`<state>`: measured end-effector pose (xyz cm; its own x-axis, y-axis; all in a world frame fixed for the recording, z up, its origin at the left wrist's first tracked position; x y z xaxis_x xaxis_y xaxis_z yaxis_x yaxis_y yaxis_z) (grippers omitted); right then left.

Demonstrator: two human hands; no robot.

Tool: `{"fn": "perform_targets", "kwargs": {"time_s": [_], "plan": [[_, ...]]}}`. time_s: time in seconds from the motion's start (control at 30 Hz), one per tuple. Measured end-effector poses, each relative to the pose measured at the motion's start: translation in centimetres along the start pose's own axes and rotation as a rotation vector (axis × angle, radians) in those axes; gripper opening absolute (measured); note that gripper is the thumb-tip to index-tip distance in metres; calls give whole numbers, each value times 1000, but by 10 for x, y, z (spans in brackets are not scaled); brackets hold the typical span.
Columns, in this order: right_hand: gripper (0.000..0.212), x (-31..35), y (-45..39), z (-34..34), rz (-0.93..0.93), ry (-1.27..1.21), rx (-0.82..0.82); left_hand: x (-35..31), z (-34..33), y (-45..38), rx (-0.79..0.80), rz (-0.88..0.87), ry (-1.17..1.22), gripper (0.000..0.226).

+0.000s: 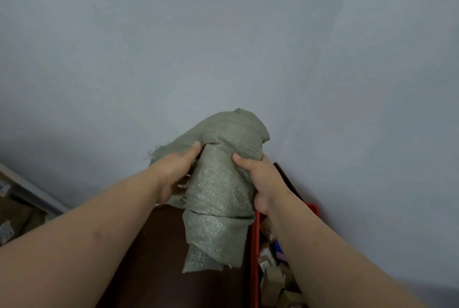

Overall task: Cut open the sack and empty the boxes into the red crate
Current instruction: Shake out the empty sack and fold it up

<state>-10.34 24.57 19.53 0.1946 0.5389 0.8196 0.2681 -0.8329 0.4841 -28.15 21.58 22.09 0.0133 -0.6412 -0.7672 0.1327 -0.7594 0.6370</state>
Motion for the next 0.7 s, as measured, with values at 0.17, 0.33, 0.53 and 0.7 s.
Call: {"fn": "perform_targets", "kwargs": {"time_s": [0.17,0.33,0.53,0.7], "plan": [[50,1,1,7,-12,-62,88,-1,1,2,-11,-39,-161,93],[52,6,1,6,17,-140,150,2,2,5,185,112,198,88],[68,1,-2,13,-65,-242,218,4,4,5,355,197,251,100],[67,4,2,8,-33,89,114,7,3,3,381,147,297,99]]}}
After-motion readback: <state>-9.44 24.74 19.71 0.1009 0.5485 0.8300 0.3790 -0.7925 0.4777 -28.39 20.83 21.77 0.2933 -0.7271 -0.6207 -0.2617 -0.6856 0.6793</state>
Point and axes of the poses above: each hand's wrist, its own y-axis away from the middle knuckle, its own z-axis out of the back of the hand, x = y × z, the point moved 1 cm from there along -y, towards the middle knuckle, and after that the axes turned 6 degrees about y, right-handed, at the moved point
